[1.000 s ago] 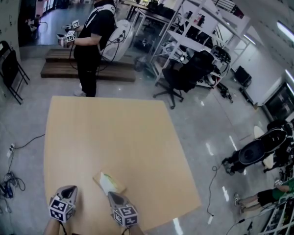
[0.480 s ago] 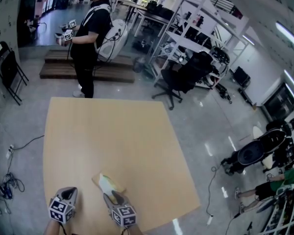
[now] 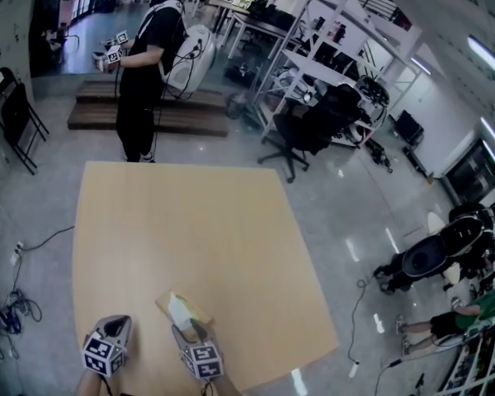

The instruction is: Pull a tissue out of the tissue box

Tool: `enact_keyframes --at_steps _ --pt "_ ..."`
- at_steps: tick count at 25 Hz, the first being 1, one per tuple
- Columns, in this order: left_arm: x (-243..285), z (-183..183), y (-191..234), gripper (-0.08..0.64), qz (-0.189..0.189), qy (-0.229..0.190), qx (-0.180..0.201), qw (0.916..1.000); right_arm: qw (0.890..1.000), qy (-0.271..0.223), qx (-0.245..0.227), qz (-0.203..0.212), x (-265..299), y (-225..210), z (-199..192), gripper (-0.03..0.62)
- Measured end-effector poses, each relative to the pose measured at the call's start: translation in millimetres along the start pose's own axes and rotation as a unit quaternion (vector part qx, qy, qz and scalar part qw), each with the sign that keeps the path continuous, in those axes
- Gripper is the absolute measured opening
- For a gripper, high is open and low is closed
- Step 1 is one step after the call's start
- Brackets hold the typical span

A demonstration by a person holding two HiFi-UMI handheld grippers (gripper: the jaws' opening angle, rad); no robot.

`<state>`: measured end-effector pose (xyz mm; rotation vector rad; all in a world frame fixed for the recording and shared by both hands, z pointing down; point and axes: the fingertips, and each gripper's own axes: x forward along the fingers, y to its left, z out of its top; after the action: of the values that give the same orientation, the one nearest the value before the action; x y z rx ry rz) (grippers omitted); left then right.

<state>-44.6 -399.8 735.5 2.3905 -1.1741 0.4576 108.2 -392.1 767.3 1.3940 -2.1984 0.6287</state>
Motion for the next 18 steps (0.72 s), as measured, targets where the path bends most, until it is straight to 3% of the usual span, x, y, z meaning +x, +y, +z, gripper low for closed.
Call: enact_keyframes --at_steps 6,10,14,18 --pt "2 -4 5 0.008 0.003 0.002 -0.005 1.0000 1.000 0.011 -0.023 -0.010 2 1 2 0.234" --pt "6 -5 4 0.008 0.001 0.001 -0.007 1.0000 0.998 0.012 -0.046 -0.041 3 -8 1 0.149" --pt "7 -6 4 0.008 -0.002 0.001 -0.007 1.0000 0.997 0.008 -0.041 -0.068 3 -16 1 0.057" --pt "5 -4 3 0.008 0.000 0.000 -0.007 1.0000 0.996 0.010 -0.038 -0.076 -1 -20 0 0.011"
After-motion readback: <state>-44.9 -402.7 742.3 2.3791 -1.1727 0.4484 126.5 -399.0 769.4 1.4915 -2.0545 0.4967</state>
